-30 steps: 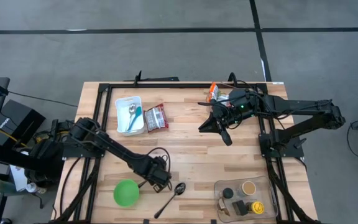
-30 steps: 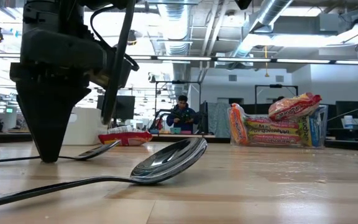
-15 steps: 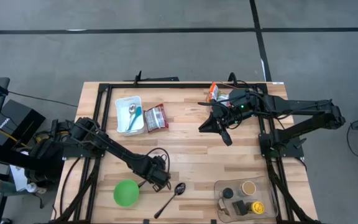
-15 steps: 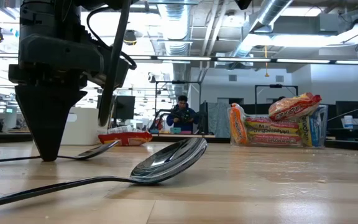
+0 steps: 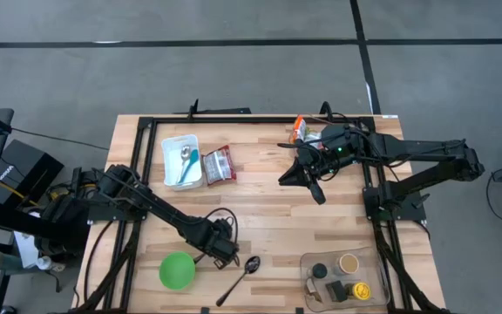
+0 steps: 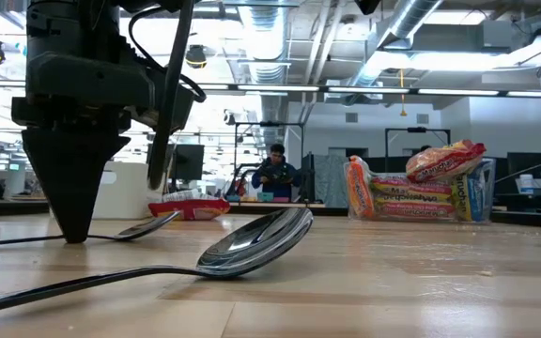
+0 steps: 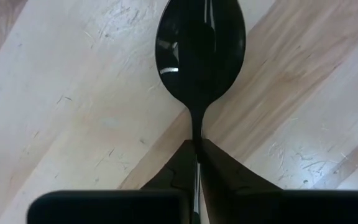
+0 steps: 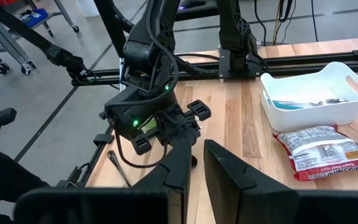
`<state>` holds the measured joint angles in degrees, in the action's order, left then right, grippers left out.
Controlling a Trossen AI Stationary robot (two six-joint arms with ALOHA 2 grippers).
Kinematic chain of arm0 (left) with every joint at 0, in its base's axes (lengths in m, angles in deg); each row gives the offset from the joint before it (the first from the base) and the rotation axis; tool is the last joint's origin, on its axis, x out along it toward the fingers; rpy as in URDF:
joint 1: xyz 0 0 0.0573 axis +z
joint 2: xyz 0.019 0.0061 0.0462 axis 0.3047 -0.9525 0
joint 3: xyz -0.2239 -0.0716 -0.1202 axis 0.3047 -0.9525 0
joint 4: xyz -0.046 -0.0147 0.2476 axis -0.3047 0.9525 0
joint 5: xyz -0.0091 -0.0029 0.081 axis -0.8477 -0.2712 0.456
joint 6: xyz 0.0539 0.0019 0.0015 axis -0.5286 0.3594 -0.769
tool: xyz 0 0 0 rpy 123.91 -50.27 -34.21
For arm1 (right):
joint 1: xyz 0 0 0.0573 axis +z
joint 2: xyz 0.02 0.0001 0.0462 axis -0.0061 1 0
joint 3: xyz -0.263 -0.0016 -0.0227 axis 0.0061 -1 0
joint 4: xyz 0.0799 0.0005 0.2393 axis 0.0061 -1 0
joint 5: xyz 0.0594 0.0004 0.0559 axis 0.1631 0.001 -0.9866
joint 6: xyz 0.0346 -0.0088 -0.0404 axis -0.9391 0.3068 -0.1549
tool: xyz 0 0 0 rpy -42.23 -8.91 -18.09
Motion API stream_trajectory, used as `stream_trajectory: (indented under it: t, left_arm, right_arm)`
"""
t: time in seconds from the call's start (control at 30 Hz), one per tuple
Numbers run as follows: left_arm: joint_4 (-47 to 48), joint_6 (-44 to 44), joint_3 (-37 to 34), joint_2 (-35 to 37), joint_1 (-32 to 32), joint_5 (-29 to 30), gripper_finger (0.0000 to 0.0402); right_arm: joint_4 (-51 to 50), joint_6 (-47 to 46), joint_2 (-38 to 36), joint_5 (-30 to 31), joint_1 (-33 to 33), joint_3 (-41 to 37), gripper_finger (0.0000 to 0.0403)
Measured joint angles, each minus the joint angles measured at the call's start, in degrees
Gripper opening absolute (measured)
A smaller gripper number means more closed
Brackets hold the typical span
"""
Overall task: Pick & Place Food Item
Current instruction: Put the top black spoon into the white bin
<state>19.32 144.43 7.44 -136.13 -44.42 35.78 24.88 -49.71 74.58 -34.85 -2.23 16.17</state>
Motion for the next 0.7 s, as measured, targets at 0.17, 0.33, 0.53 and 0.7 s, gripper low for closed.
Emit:
stream_trajectory:
  t: [0.17, 0.33, 0.53, 0.7]
  left_arm:
    - [-0.5, 0.0, 0.0, 0.0, 0.0, 0.3, 0.0006]
    - [-0.6, 0.0, 0.0, 0.0, 0.0, 0.2, 0.0004]
    - [-0.8, 0.0, 0.0, 1.9, 0.0, 0.5, 0.0005]
    - [-0.7, 0.4, 0.0, 6.4, 0.0, 3.4, 0.0003]
  right_arm:
    - [0.0, 0.0, 0.0, 0.0, 0.0, 0.0, 0.0040]
    - [0.0, 0.0, 0.0, 0.0, 0.0, 0.0, 0.0040]
    - [0.0, 0.0, 0.0, 0.0, 0.0, 0.0, 0.0040]
    - [0.0, 0.0, 0.0, 0.0, 0.0, 0.0, 0.0040]
